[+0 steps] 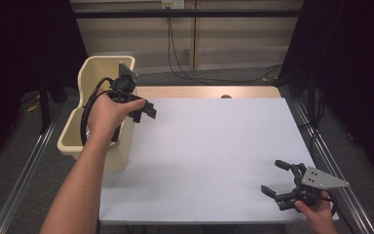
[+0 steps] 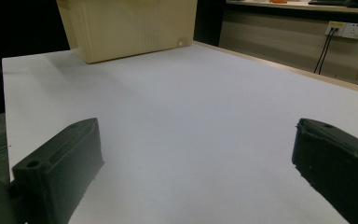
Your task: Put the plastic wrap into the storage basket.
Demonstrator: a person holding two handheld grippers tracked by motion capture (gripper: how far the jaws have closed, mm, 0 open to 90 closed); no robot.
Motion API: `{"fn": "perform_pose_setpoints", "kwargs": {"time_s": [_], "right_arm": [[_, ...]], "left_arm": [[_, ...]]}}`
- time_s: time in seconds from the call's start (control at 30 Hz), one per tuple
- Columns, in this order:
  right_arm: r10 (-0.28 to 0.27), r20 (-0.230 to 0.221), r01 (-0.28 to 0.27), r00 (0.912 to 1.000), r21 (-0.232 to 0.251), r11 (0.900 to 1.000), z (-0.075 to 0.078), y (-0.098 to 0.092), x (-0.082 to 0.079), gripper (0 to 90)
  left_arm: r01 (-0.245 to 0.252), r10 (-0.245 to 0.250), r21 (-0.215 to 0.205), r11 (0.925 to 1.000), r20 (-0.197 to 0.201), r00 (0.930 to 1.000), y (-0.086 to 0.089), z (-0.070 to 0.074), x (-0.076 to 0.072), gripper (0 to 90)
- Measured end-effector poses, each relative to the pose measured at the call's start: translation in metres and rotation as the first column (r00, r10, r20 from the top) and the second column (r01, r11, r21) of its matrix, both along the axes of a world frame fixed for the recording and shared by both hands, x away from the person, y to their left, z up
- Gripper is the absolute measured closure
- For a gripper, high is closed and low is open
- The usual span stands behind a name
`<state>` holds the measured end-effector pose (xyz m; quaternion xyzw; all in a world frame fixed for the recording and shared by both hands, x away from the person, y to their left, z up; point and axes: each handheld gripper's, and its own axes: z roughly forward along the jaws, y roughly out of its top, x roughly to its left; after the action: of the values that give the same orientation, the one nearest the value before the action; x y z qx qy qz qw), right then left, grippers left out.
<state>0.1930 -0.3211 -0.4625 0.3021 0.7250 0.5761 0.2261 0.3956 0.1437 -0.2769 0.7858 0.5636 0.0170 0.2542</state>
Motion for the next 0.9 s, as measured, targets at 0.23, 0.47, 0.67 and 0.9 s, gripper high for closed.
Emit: {"fn": "perform_pose_setpoints", "kwargs": {"time_s": [0.23,0.47,0.67,0.9], "right_arm": [[0.002,0.003,-0.002,1.0,0.0,1.0,0.0,0.0,0.0,1.0],[0.002,0.005,-0.002,1.0,-0.001,1.0,0.0,0.0,0.0,1.0],[0.001,0.003,-0.001,1.0,-0.002,1.0,0.0,0.0,0.0,1.0],[0.001,0.004,-0.001,1.0,-0.002,1.0,0.0,0.0,0.0,1.0]], "left_arm": [[0.024,-0.024,-0.004,0.9997,-0.017,0.9996,-0.012,-0.009,-0.002,25.7],[0.051,-0.051,0.0,0.9987,-0.034,0.9981,-0.021,-0.019,-0.003,25.2],[0.071,-0.071,0.001,0.9975,-0.045,0.9965,-0.03,-0.031,-0.005,25.2],[0.099,-0.098,-0.001,0.9951,-0.069,0.9927,-0.038,-0.046,-0.009,24.9]]}}
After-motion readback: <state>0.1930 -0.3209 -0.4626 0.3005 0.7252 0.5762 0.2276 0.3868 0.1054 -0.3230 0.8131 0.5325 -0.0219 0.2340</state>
